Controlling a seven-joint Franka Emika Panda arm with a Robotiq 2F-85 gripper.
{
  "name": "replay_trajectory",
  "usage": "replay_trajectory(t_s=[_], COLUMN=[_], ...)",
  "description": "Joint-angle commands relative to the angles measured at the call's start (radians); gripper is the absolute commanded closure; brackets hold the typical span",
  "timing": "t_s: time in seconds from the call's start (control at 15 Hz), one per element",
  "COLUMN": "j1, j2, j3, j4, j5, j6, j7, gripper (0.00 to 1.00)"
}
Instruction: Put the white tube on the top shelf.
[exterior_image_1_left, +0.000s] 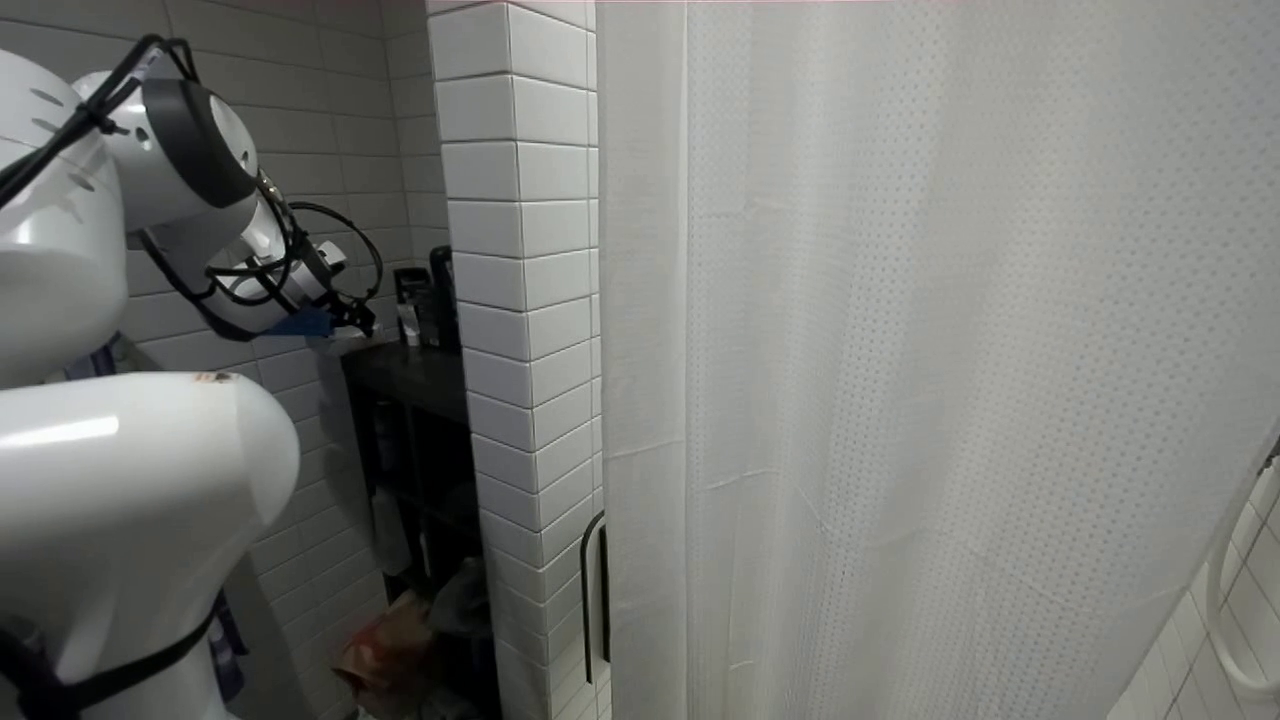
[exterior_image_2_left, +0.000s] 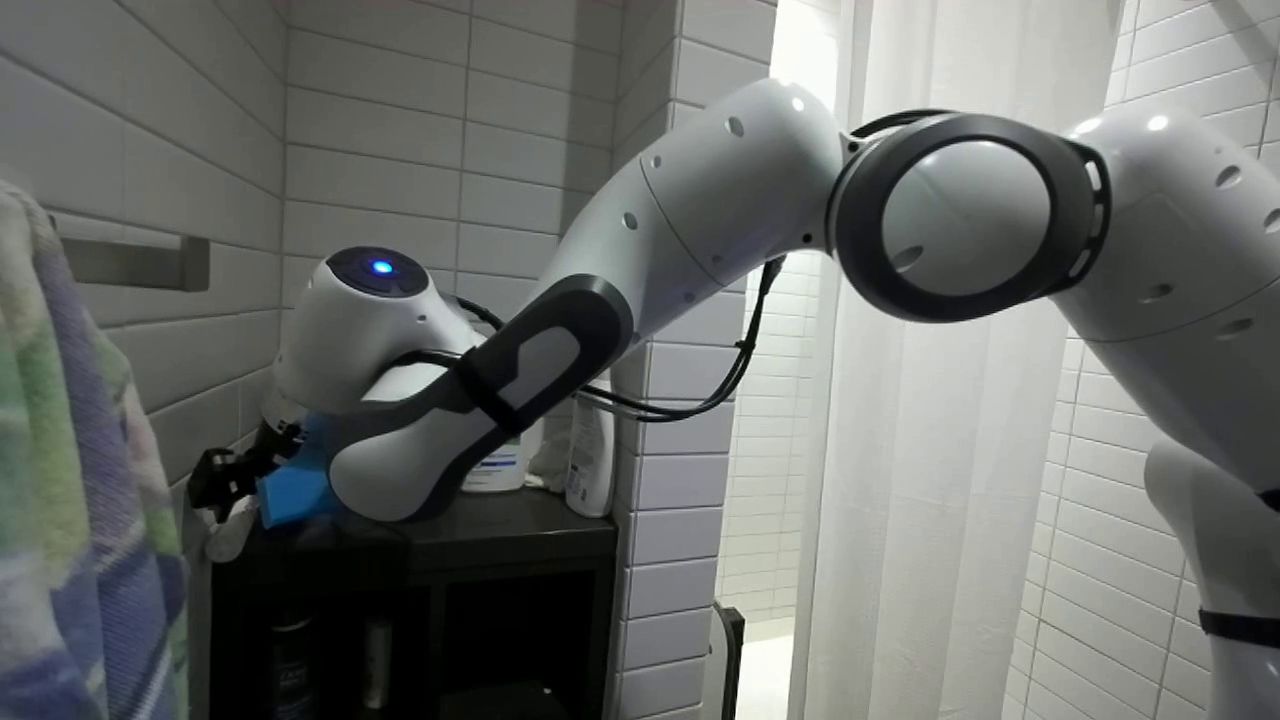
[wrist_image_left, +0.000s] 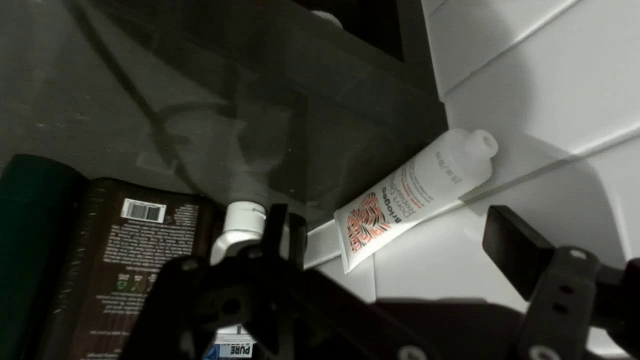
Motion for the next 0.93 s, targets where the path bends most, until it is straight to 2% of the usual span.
replay_trajectory(t_s=[0.0, 0.87], j1=[0.011, -0.003], j2=[0.030, 0.097], j3=[-0.025, -0.066], j4=[0.041, 0.106], j5=[-0.005, 0.011], j6=[-0.016, -0.038], j7=[0.024, 0.077], gripper=[0.00, 0.00])
